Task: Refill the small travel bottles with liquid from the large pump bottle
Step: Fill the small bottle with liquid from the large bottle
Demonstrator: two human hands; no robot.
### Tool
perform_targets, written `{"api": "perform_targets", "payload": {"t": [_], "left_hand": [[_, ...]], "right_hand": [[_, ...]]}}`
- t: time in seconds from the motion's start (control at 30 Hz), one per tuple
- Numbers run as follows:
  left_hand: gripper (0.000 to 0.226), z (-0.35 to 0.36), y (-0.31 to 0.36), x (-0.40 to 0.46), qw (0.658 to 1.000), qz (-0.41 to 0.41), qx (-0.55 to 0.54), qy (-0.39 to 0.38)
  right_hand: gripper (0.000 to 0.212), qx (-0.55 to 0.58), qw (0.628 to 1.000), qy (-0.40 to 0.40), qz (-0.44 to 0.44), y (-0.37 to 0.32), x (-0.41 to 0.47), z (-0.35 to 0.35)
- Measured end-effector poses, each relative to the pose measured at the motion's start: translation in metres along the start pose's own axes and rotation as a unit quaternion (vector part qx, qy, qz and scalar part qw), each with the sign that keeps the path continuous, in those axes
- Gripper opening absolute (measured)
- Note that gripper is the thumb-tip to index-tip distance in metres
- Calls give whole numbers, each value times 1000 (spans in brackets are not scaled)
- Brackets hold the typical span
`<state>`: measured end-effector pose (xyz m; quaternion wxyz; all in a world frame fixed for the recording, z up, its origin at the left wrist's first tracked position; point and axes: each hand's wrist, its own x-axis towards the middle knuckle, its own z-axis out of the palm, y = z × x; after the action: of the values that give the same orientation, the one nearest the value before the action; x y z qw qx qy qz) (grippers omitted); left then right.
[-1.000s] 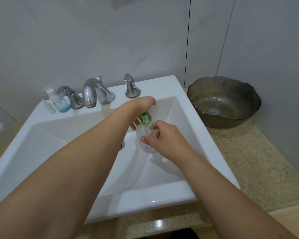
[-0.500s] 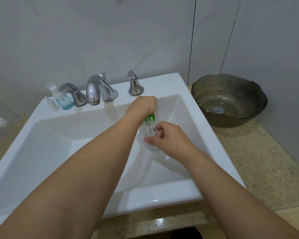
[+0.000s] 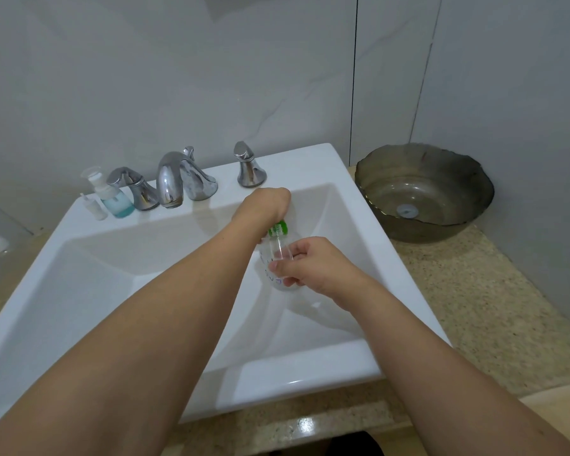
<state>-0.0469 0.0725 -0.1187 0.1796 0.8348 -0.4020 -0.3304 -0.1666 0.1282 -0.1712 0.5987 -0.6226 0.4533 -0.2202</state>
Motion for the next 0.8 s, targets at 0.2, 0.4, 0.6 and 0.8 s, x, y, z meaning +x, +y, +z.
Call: {"api": "perform_targets", "payload": {"t": [0.2,0.4,0.6,0.8], "left_hand": [[47,-8,9,-3,996,-10,78,-38],[62,-22,15,2,987,-40,77,-137],[59,-6,9,4,990,-46,35,-126],[55,8,7,10,995,-41,-21,-89]], "right_hand": [[36,34,999,6,-8,-1,-3,1],[33,36,999,16,-22,-6,-4,-1],[25,2,999,27,-21,-4,-3,0],[22,-53,998,37,-23,-2,0,1]]}}
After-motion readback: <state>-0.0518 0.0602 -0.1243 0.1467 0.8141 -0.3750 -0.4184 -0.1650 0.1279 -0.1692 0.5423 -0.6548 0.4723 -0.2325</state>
